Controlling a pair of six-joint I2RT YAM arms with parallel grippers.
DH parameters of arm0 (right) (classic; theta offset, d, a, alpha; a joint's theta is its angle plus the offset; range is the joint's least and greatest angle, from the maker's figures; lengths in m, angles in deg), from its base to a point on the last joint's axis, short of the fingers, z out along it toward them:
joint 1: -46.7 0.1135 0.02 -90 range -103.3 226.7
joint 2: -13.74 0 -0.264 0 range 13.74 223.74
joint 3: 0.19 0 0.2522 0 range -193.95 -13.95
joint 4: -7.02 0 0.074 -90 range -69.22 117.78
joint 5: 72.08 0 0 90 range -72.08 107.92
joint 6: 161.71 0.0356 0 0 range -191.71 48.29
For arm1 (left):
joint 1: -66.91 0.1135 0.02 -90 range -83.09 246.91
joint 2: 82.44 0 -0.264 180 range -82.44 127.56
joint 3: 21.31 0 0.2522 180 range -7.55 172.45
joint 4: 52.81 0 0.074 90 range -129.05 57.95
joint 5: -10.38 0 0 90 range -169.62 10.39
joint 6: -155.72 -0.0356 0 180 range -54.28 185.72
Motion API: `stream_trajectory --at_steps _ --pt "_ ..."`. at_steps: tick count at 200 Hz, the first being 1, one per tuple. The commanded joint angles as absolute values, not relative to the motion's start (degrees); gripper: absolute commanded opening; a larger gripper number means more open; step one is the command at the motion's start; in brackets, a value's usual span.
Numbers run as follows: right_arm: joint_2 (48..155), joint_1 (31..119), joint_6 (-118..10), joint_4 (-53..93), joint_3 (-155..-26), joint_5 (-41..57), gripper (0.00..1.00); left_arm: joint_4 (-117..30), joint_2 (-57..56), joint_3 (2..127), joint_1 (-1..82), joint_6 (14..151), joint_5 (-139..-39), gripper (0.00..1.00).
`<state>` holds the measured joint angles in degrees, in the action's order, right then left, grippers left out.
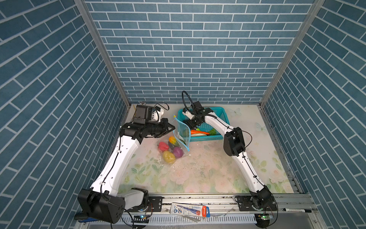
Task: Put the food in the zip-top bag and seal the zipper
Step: 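Lower the right gripper into the basket and close on the black eggplant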
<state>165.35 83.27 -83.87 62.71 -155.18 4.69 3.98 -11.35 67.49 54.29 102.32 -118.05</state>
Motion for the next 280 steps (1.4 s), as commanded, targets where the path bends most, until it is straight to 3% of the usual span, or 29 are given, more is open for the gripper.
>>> stream_trajectory --at_steps 1,46,120,280 --pt "166.4 83.0 -83.9 62.9 -158.0 3.8 0.63 4.3 -12.6 66.4 54.6 101.7 -117.8 0.00" --pt "165.0 82.8 -83.8 63.2 -156.5 4.1 0.50 4.4 -12.8 66.5 54.6 101.7 -117.8 0.00" --pt "160.9 81.3 -80.9 62.2 -151.7 2.7 0.38 3.7 -12.4 66.3 54.6 101.9 -117.9 0.00" --pt "152.4 79.4 -79.0 60.8 -138.5 4.7 0.33 3.1 -11.4 66.6 54.7 101.6 -118.9 0.00"
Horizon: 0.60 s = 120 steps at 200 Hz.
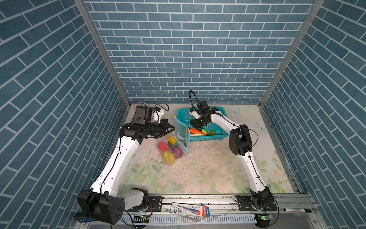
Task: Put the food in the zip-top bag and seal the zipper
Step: 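Lower the right gripper into the basket and close on the black eggplant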
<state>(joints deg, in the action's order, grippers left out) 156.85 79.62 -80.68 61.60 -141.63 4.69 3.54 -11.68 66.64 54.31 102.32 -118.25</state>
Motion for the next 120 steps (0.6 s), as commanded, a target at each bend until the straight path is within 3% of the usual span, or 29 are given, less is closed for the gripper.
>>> stream_trajectory --at_steps 1,120 --pt "152.3 79.4 -79.0 60.7 -138.5 4.7 0.33 3.1 -11.5 66.6 54.7 101.6 -118.8 0.00" --pt "147.2 78.3 -74.4 57.6 -133.2 4.9 0.31 1.6 -11.4 65.7 54.8 102.0 -119.2 0.00"
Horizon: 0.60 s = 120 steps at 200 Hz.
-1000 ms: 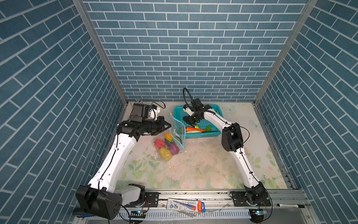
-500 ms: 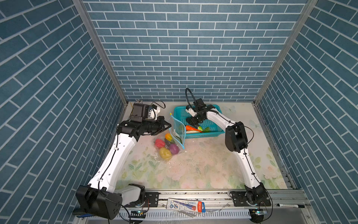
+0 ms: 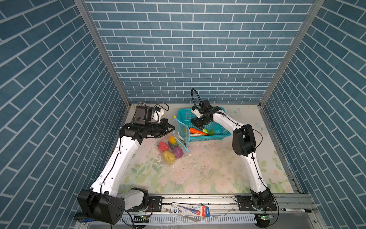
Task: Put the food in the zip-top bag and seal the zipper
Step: 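Lower the right gripper into the basket and close on the black eggplant, then lift the black eggplant out of the teal basket with the right gripper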
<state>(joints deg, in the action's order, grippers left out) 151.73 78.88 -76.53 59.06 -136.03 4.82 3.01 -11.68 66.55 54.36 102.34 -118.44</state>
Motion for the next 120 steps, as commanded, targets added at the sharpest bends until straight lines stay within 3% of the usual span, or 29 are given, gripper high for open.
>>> stream_trajectory --at_steps 1,120 --pt "147.2 78.3 -74.3 57.5 -133.2 4.9 0.31 1.6 -11.4 65.7 54.7 102.0 -119.2 0.00" --pt "139.8 78.3 -50.6 42.0 -120.8 6.9 0.30 -0.8 -11.4 63.6 54.7 103.0 -120.0 0.00"
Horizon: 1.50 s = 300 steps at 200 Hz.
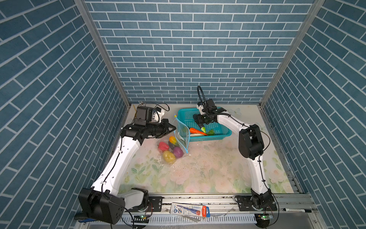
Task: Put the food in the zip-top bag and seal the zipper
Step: 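Lift the black eggplant out of the teal basket with the right gripper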
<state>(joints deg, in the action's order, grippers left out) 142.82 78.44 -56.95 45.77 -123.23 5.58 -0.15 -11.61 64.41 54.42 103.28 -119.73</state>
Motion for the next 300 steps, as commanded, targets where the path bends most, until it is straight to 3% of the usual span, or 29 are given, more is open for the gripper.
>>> stream_trajectory --at_steps 1,197,300 --pt "139.8 78.3 -50.5 42.0 -120.7 6.9 0.30 -0.8 -11.4 63.6 54.8 103.1 -120.0 0.00" --pt "119.3 80.2 -39.3 35.8 -106.4 4.8 0.28 -4.1 -10.5 61.4 54.7 104.5 -120.9 0.00" --pt "106.6 88.4 -40.7 30.5 -100.7 11.2 0.26 -5.0 -9.7 61.3 54.6 104.8 -120.8 0.00"
